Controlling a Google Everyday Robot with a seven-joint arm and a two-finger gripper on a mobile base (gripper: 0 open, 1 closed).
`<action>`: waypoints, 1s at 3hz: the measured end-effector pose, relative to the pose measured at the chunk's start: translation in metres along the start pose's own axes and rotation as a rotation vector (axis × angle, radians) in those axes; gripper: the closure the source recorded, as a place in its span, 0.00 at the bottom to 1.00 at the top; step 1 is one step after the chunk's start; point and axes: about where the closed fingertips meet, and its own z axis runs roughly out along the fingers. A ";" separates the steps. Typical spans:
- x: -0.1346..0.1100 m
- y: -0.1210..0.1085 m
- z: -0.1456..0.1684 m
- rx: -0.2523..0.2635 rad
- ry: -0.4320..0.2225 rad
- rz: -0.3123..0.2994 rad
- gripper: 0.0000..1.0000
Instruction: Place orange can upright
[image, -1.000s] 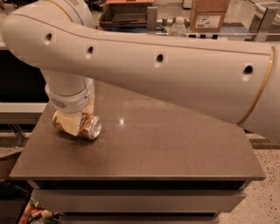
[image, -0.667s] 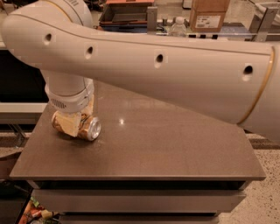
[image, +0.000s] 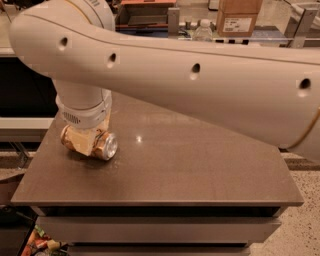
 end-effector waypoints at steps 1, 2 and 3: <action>0.007 -0.011 -0.005 0.009 -0.069 0.007 1.00; 0.008 -0.027 -0.013 0.025 -0.198 0.009 1.00; 0.012 -0.042 -0.022 0.040 -0.340 -0.012 1.00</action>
Offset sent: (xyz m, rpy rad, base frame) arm 0.0396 -0.0334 0.0313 0.3429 -0.1896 0.0380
